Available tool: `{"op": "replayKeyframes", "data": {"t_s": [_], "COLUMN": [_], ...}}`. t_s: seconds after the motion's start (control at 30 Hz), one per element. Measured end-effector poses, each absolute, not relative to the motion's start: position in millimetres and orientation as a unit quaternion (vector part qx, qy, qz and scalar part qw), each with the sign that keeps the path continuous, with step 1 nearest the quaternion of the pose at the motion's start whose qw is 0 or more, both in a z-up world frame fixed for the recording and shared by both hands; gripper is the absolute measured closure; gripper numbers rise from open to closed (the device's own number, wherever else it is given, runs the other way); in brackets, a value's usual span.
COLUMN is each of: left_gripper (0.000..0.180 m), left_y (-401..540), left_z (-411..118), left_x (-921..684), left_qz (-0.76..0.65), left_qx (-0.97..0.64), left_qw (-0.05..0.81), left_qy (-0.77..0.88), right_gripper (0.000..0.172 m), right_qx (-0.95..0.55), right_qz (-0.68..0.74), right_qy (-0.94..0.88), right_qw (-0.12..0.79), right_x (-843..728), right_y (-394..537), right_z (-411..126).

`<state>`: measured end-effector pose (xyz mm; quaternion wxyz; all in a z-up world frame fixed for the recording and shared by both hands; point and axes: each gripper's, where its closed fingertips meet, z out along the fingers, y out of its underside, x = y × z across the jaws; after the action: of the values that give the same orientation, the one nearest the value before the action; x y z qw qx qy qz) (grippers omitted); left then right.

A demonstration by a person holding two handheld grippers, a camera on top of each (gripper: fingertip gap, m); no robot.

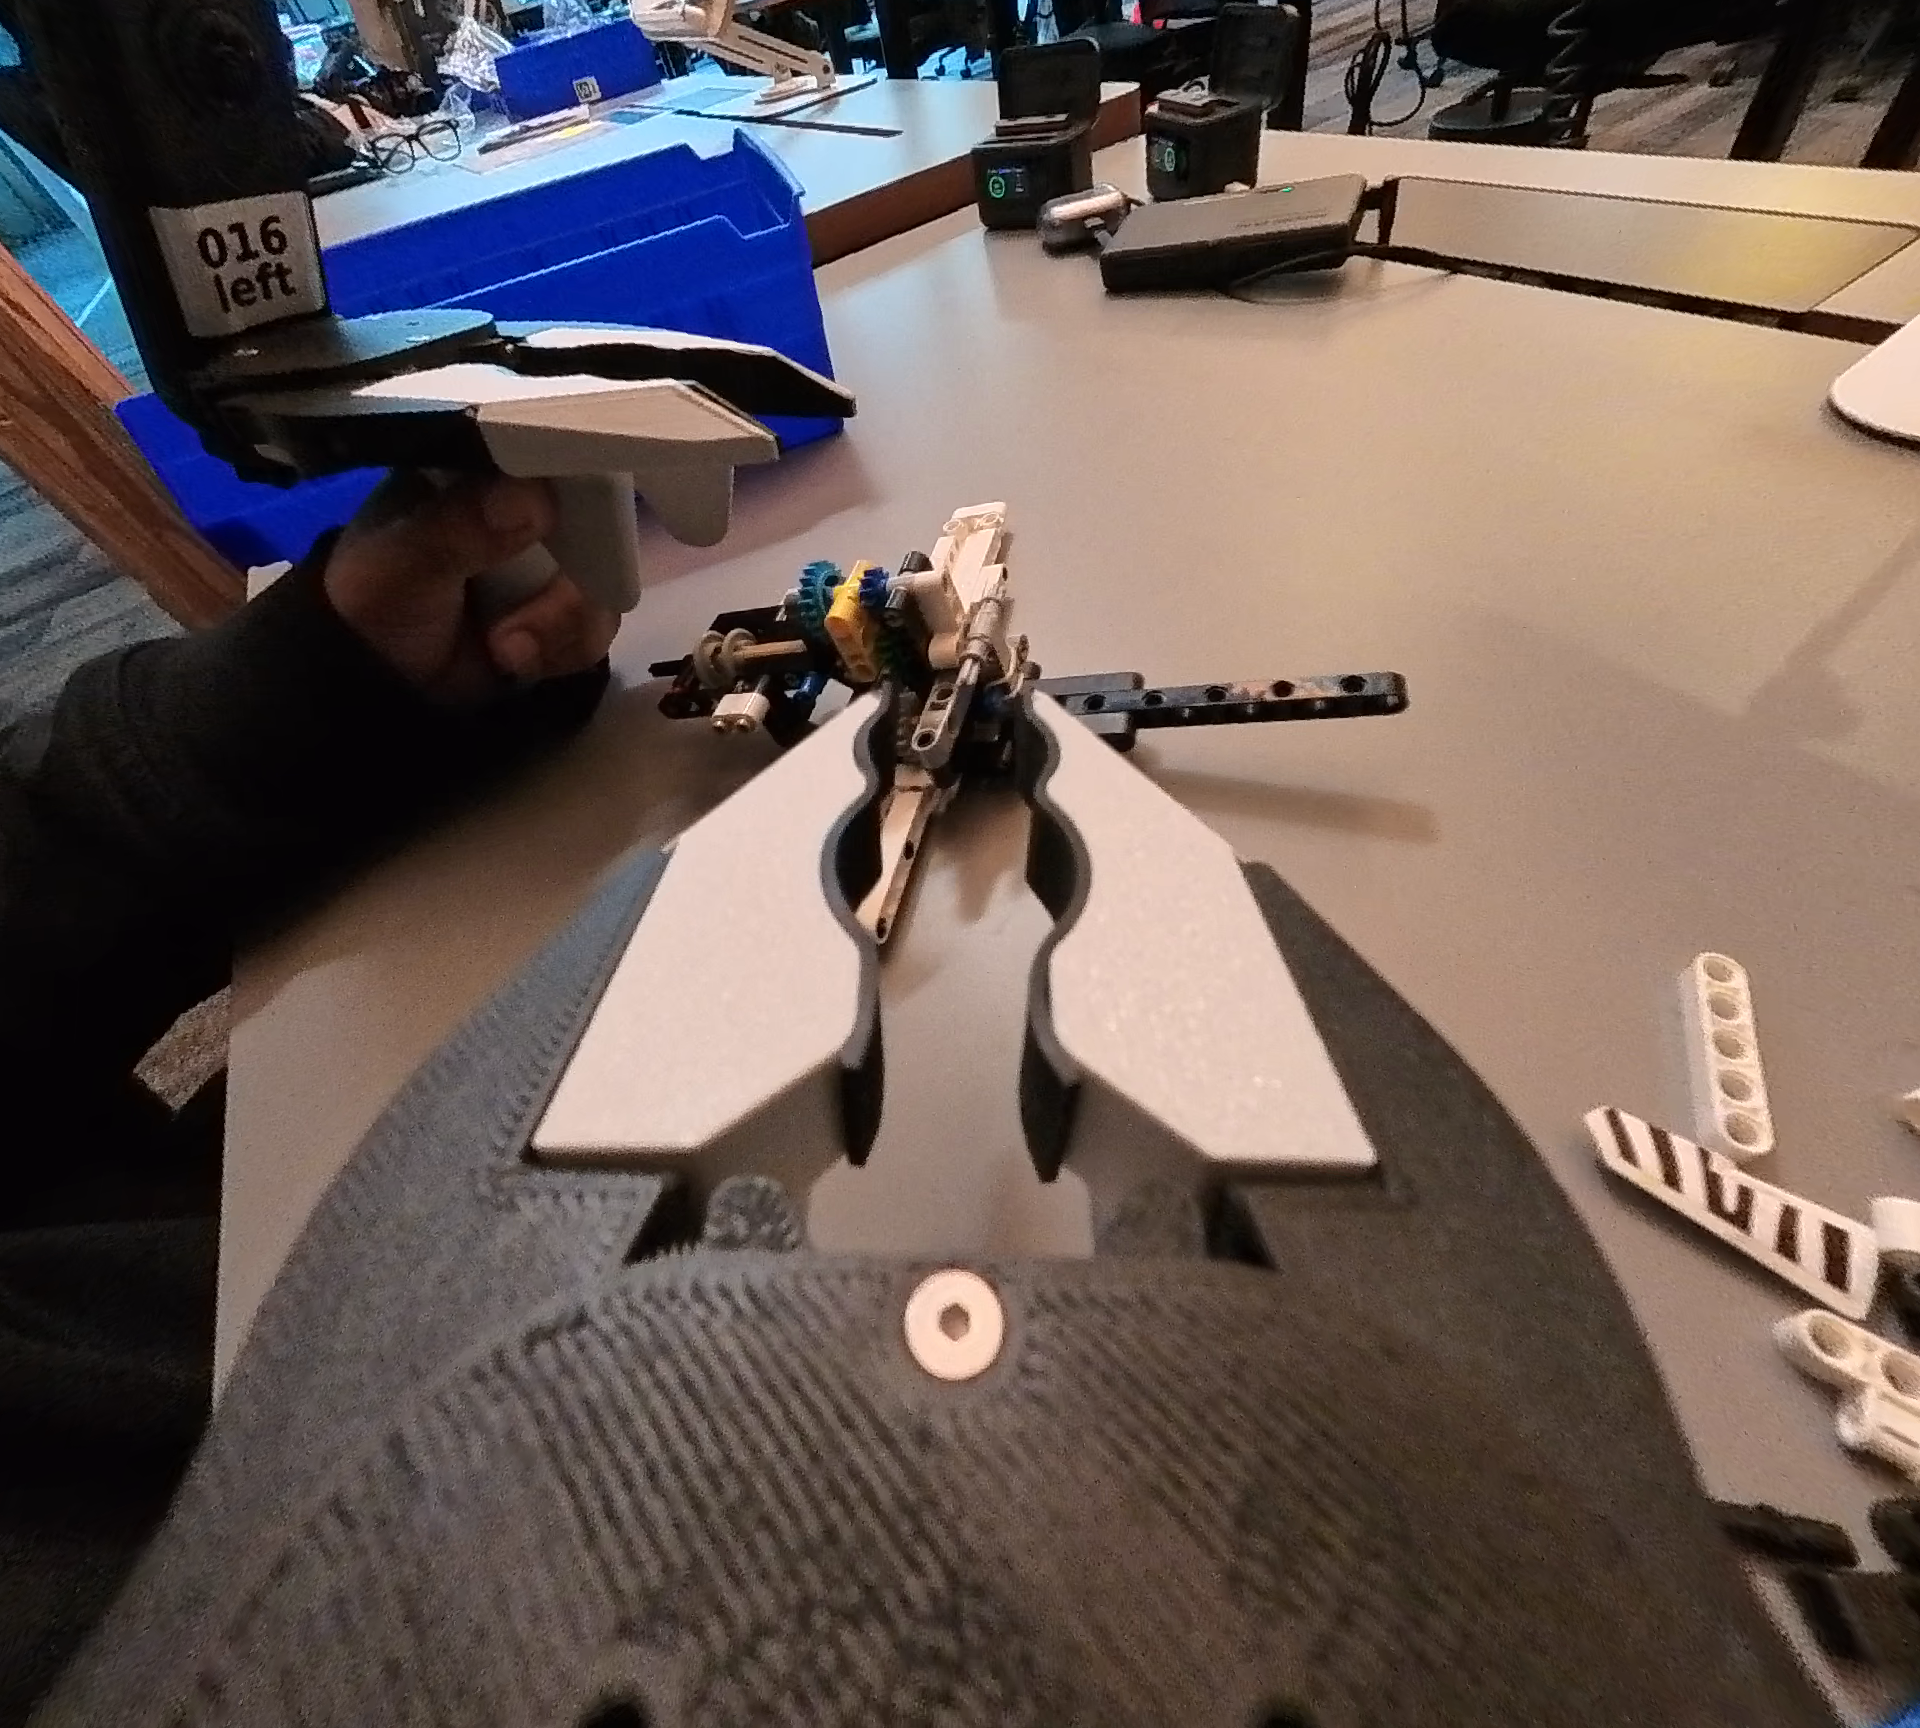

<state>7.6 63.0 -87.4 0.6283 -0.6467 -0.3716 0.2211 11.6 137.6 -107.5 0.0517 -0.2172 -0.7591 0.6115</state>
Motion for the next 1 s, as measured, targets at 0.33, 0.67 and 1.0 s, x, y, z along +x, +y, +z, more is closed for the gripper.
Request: {"op": "replayKeyframes", "data": {"t_s": [0.33, 0.67, 1.0], "left_gripper": [0.141, 0.141, 0.142], "left_y": [56, 52, 48], "left_z": [-79, -78, -74], "left_x": [7, 6, 6], "left_qz": [0.219, 0.214, 0.200], "left_qx": [-0.621, -0.611, -0.591], "left_qw": [0.650, 0.656, 0.673], "left_qy": [-0.380, -0.389, -0.397], "right_gripper": [0.152, 0.153, 0.153], "right_qx": [-0.204, -0.189, -0.185], "right_qz": [0.593, 0.583, 0.581], "right_qy": [-0.777, -0.787, -0.789], "right_qw": [0.056, 0.068, 0.070], "right_x": [15, 19, 20], "right_y": [132, 129, 128], "right_z": [-114, -117, -118]}}
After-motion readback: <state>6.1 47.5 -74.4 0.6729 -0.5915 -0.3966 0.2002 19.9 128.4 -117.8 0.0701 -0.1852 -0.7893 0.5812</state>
